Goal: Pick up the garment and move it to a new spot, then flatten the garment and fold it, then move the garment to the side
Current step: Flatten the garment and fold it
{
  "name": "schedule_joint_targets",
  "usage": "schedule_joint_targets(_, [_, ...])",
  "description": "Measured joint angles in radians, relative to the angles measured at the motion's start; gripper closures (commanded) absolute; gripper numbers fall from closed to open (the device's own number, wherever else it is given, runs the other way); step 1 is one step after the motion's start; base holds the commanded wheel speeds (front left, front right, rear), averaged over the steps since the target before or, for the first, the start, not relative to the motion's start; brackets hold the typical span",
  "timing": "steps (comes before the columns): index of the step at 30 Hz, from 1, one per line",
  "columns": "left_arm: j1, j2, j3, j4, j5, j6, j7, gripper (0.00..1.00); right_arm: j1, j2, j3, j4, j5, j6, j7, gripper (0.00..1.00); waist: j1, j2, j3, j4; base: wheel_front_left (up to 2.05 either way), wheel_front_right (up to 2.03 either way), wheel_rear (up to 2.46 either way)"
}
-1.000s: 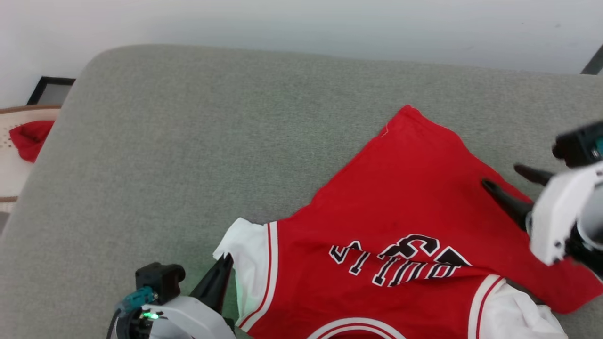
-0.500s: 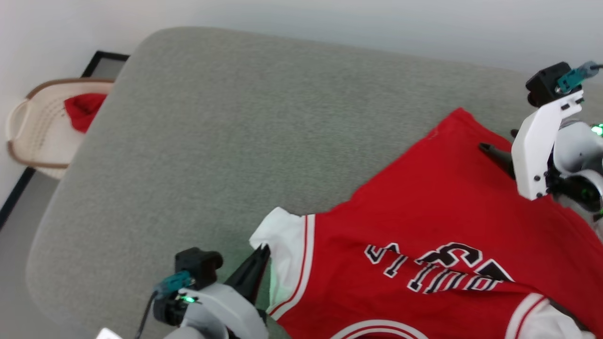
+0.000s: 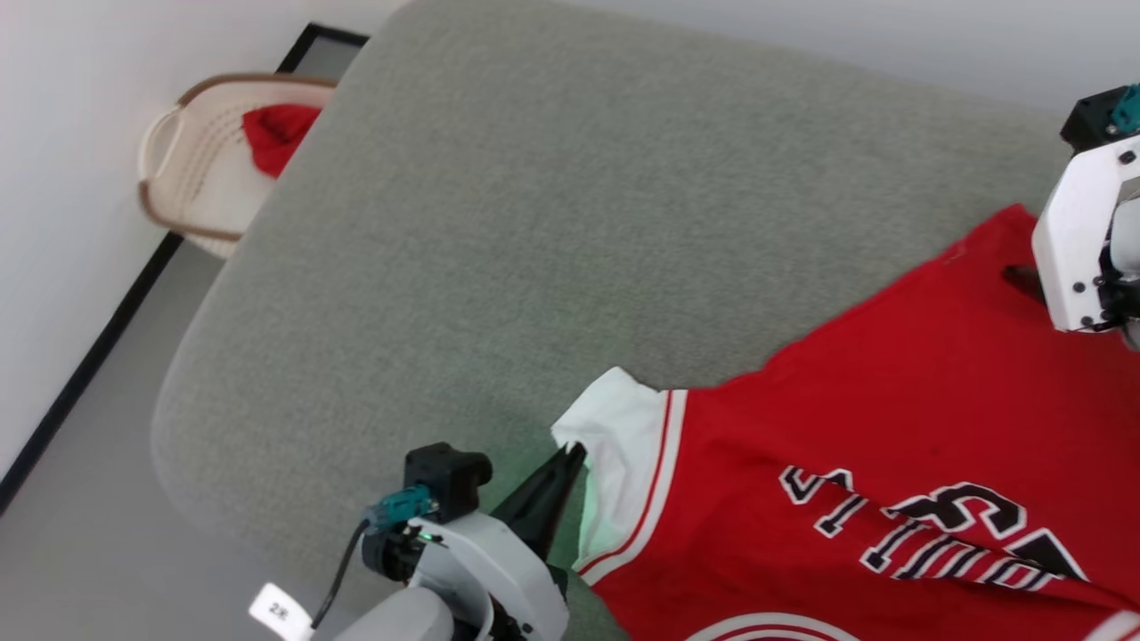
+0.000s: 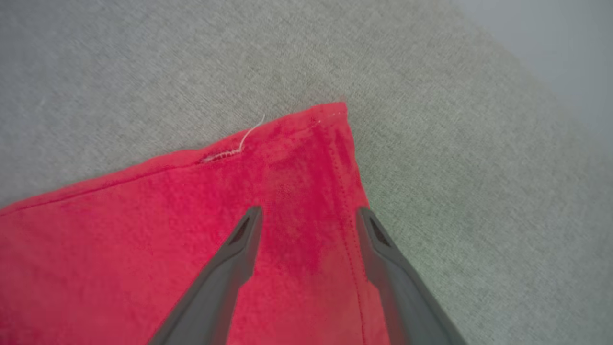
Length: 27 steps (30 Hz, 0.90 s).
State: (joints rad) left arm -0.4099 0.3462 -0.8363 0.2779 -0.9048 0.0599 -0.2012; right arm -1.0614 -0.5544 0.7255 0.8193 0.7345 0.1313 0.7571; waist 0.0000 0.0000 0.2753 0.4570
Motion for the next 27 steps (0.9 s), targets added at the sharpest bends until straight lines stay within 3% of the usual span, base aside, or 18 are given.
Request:
schedule_joint_targets(9, [-0.021, -0.042, -0.004, 0.067, 0.0, -0.035, -0.021, 1.0, -0.078, 0.025, 0.062, 0.159, 0.04, 0.0, 0.144, 0.0, 0.0, 0.0, 0.045, 0.055, 0.0, 0.0, 0.0])
schedule_joint_targets(10, [-0.022, -0.044, -0.003, 0.073, 0.0, -0.04, -0.023, 1.0, -0.087, 0.029, 0.065, 0.174, 0.04, 0.0, 0.161, 0.36, 0.0, 0.0, 0.046, 0.058, 0.0, 0.0, 0.0])
schedule_joint_targets(11, [-0.023, -0.045, -0.002, 0.078, 0.0, -0.043, -0.024, 1.0, -0.096, 0.033, 0.068, 0.189, 0.04, 0.0, 0.179, 1.0, 0.0, 0.0, 0.047, 0.059, 0.0, 0.0, 0.0])
schedule_joint_targets(15, [-0.026, -0.046, 0.003, 0.094, -0.002, -0.047, -0.03, 1.0, -0.119, 0.046, 0.079, 0.236, 0.043, 0.0, 0.233, 1.0, 0.0, 0.0, 0.045, 0.053, 0.0, 0.0, 0.0])
schedule_joint_targets(22, [-0.027, -0.045, 0.013, 0.112, -0.005, -0.05, -0.037, 1.0, -0.133, 0.065, 0.08, 0.262, 0.04, 0.0, 0.18, 1.0, 0.0, 0.0, 0.038, 0.033, 0.0, 0.0, 0.0])
schedule_joint_targets(27, [-0.052, -0.002, 0.032, 0.095, -0.02, -0.049, 0.001, 1.0, -0.137, 0.076, 0.078, 0.243, 0.062, 0.0, 0.134, 1.0, 0.0, 0.0, 0.024, 0.005, 0.0, 0.0, 0.0])
